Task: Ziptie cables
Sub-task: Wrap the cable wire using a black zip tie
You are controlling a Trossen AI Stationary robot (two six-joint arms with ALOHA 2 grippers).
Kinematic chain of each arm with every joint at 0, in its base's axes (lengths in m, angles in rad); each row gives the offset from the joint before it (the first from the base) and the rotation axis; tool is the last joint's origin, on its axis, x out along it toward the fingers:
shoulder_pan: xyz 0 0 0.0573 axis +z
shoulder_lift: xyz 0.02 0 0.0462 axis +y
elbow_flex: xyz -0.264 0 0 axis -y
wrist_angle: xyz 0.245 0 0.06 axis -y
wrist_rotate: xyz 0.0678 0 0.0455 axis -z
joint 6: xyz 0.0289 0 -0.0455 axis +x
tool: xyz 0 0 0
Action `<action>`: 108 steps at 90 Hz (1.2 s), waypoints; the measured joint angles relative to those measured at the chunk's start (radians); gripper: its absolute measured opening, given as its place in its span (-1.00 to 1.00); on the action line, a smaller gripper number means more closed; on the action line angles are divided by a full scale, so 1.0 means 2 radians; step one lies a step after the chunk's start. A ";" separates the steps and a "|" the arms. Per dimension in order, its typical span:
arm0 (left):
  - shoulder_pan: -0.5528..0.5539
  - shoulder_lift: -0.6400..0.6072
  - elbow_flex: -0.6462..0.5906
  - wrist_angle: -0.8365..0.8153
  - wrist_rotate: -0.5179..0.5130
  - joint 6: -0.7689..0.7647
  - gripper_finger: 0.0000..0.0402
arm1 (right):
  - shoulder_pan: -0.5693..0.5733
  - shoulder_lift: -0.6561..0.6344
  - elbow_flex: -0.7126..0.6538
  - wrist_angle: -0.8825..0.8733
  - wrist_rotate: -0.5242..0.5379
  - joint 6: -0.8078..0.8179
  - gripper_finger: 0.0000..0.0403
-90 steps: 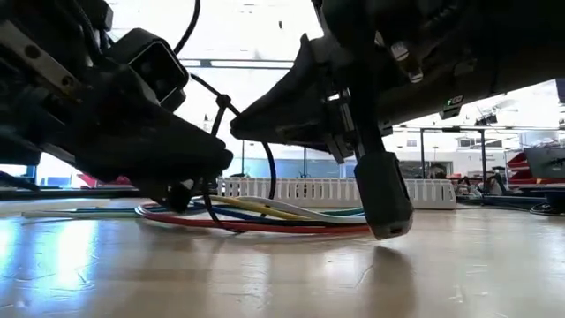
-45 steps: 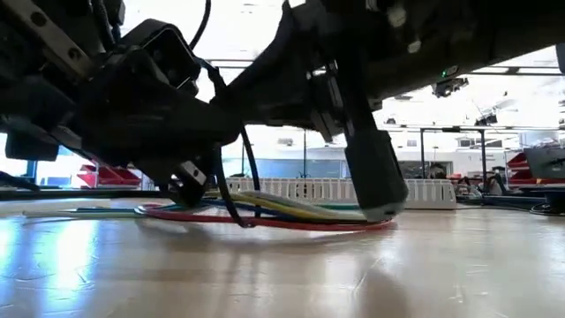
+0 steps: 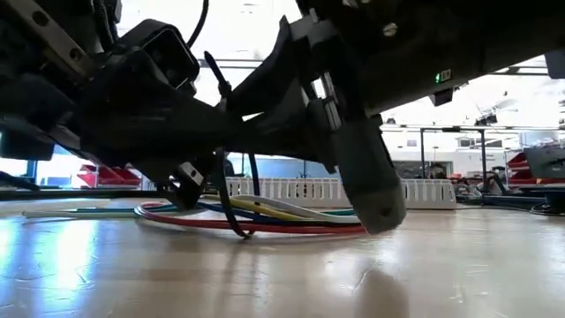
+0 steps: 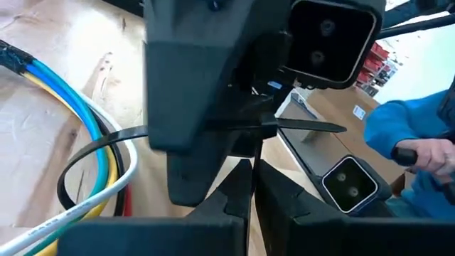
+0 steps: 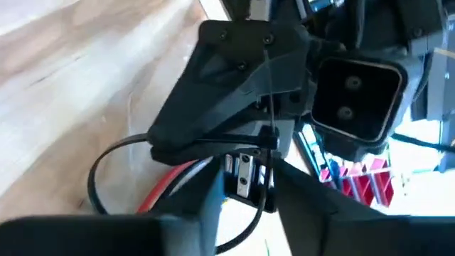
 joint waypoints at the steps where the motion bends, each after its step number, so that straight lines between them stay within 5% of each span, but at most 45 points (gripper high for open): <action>1: 0.000 0.000 0.000 0.000 0.000 0.000 -1.00 | 0.000 0.000 0.000 0.000 0.005 0.005 -0.27; 20: 0.000 0.000 0.000 -0.002 0.000 0.000 -1.00 | 0.000 0.000 0.000 -0.027 0.065 0.042 -0.21; 48: 0.000 0.000 0.000 -0.002 -0.001 0.000 -1.00 | -0.001 0.000 0.000 -0.029 0.037 0.036 -0.96; 108: 0.000 -0.001 -0.023 0.016 -0.007 -0.008 -0.89 | 0.003 0.000 0.000 -0.030 0.040 0.034 -1.00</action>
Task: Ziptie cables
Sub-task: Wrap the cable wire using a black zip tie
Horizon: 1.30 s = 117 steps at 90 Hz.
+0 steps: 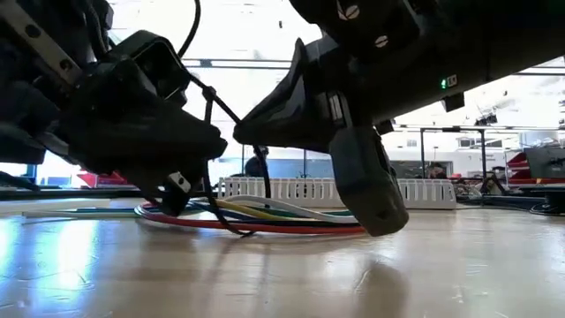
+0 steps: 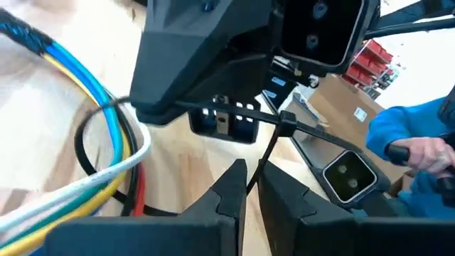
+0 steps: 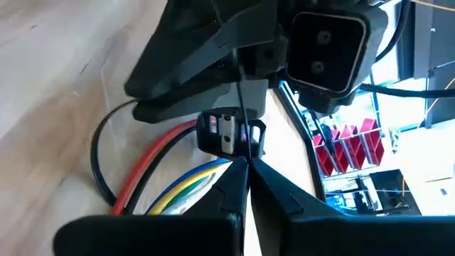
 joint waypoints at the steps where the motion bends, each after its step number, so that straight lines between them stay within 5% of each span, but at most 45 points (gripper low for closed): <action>1: 0.000 0.000 0.000 0.000 0.000 0.002 -0.89 | 0.000 0.000 0.000 0.000 0.000 0.000 -1.00; 41: 0.002 0.000 0.000 0.004 0.003 0.059 -0.50 | 0.000 0.000 0.000 0.001 0.000 0.000 -1.00; 84: -0.018 0.000 0.000 0.039 -0.070 0.093 -0.98 | 0.000 0.000 0.000 0.000 0.003 0.000 -1.00; 117: 0.003 0.000 0.000 0.041 -0.008 0.015 -1.00 | 0.003 0.000 0.000 0.013 0.003 -0.069 -1.00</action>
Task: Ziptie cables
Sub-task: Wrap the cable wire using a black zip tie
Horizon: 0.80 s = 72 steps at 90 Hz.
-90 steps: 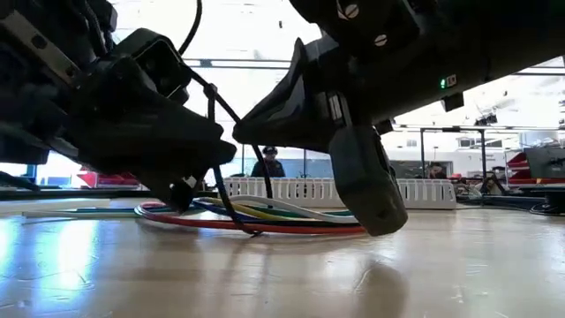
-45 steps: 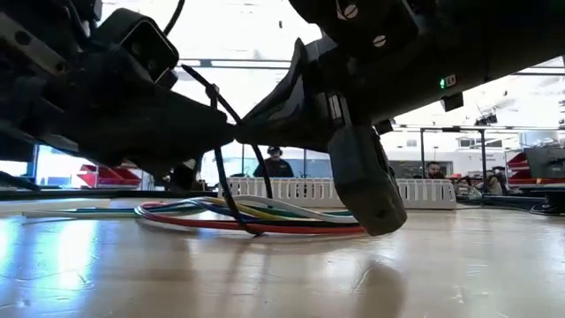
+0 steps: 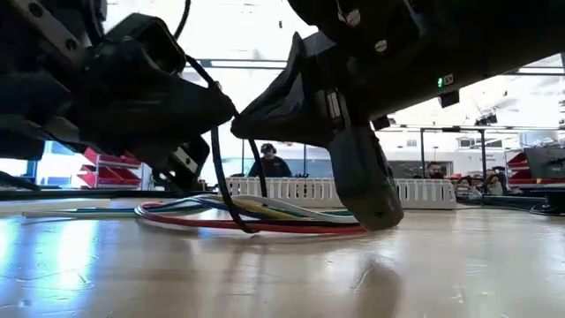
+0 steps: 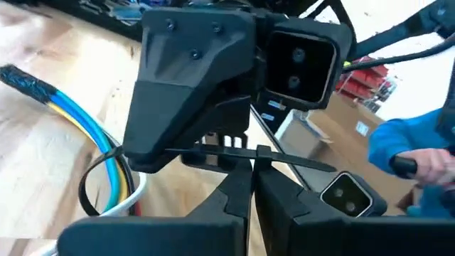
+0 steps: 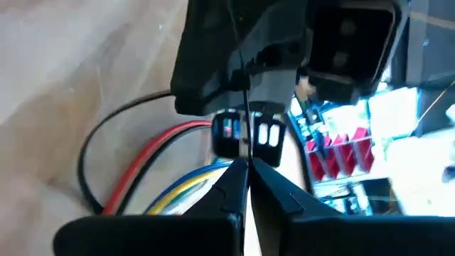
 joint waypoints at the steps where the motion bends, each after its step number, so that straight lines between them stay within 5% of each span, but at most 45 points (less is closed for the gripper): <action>1: 0.001 0.000 0.000 0.000 0.002 -0.001 -1.00 | 0.000 0.000 0.000 0.000 0.001 -0.003 -1.00; 38: 0.024 0.000 0.000 -0.023 0.034 -0.031 -1.00 | 0.017 0.000 0.000 0.035 -0.015 -0.088 -1.00; 72: 0.022 0.000 0.000 -0.024 0.027 -0.033 -1.00 | 0.013 0.000 0.000 0.030 -0.004 -0.041 -0.90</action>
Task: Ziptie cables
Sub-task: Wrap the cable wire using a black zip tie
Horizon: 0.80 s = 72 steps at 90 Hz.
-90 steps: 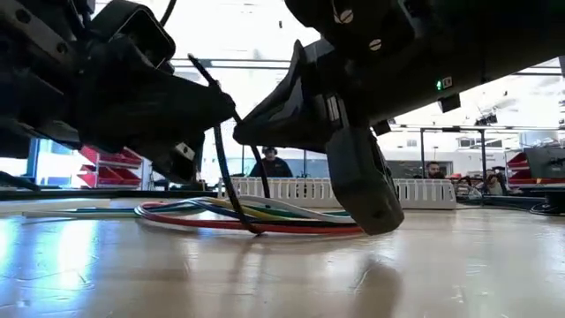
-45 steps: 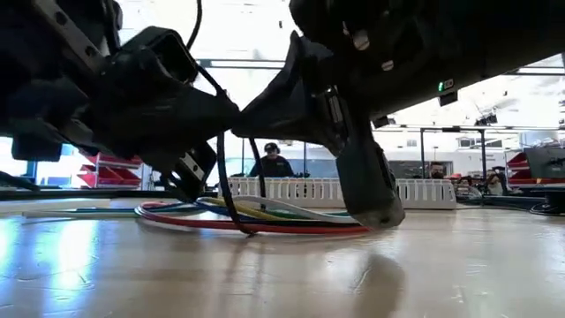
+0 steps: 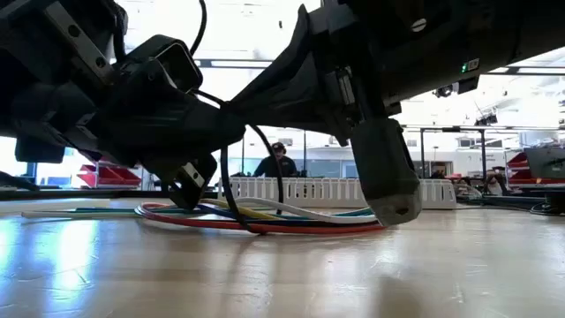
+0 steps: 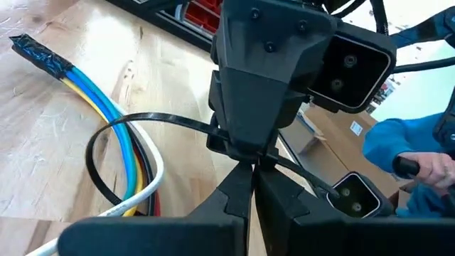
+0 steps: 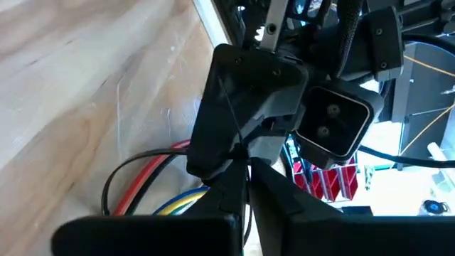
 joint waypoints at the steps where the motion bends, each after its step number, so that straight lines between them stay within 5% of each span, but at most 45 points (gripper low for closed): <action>1: 0.000 0.000 0.000 0.000 0.000 0.000 -1.00 | 0.000 0.000 0.000 0.000 0.001 0.000 -0.88; 19: -0.003 0.000 0.000 -0.003 0.000 0.000 -1.00 | -0.005 0.000 0.000 -0.018 0.035 0.029 -0.50; 31: -0.003 0.001 0.000 -0.005 0.002 0.001 -1.00 | -0.016 0.000 0.000 -0.049 0.041 0.055 -0.43; 54: -0.003 0.001 0.000 -0.004 0.003 0.004 -1.00 | -0.019 0.000 0.000 -0.064 -0.007 0.054 -0.93; 72: -0.002 0.001 0.000 -0.005 0.008 -0.018 -1.00 | -0.011 0.000 0.000 -0.061 -0.009 0.028 -1.00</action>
